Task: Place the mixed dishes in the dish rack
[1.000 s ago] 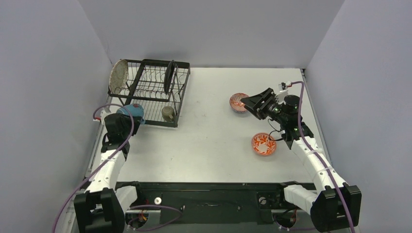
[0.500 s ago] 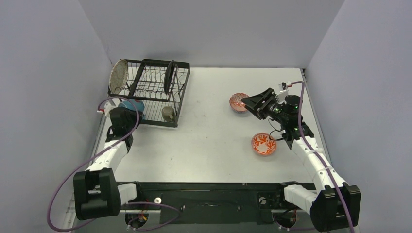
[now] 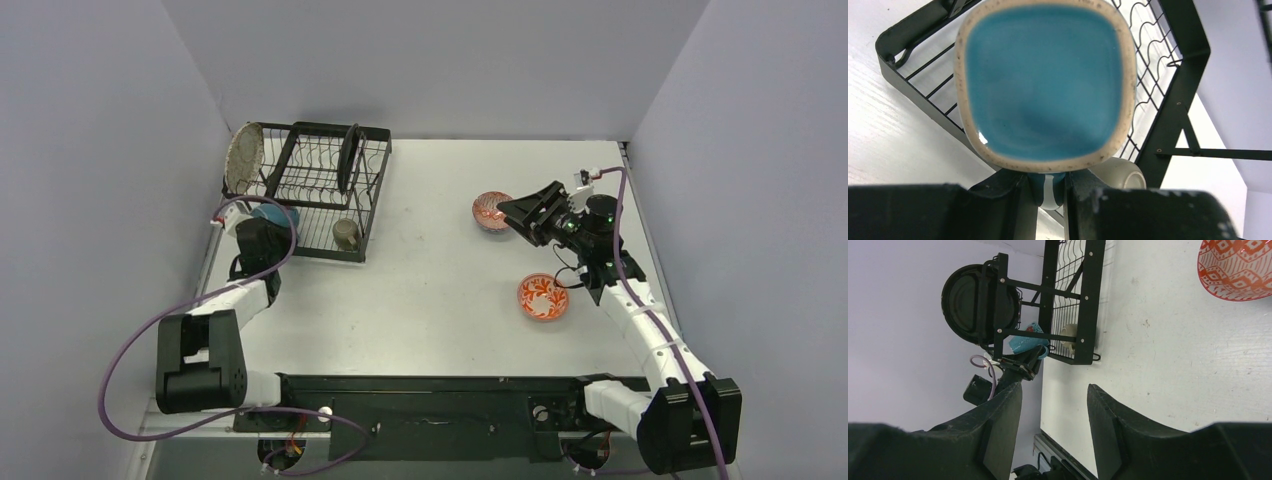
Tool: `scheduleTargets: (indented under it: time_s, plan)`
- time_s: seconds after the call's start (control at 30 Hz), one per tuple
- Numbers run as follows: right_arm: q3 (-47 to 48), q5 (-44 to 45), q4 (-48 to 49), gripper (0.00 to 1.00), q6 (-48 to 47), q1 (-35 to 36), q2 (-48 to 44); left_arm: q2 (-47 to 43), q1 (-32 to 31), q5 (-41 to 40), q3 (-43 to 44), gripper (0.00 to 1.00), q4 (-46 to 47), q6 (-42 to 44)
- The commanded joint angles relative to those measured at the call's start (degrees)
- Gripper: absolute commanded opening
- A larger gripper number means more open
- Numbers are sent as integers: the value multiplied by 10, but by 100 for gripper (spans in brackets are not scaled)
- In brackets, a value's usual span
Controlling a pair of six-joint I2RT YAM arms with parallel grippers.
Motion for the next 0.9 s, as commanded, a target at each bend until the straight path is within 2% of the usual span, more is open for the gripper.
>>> scheduleTargets:
  time_s: [0.0, 0.17, 0.43, 0.67, 0.87]
  plan:
    - [2, -12, 26, 47, -2, -4, 4, 13, -4, -14, 34, 0, 63, 20]
    - [1, -13, 30, 47, 1, -5, 6, 22, -5, -29, 45, 0, 29, 14]
    - [0, -13, 36, 47, 3, -5, 8, 38, -5, -38, 66, 12, 11, 17]
    - [-1, -13, 39, 47, 2, -6, 10, 64, -5, -42, 82, 14, 14, 6]
    - [-1, -14, 39, 47, 2, -6, 9, 72, -10, -64, 93, 25, -5, -1]
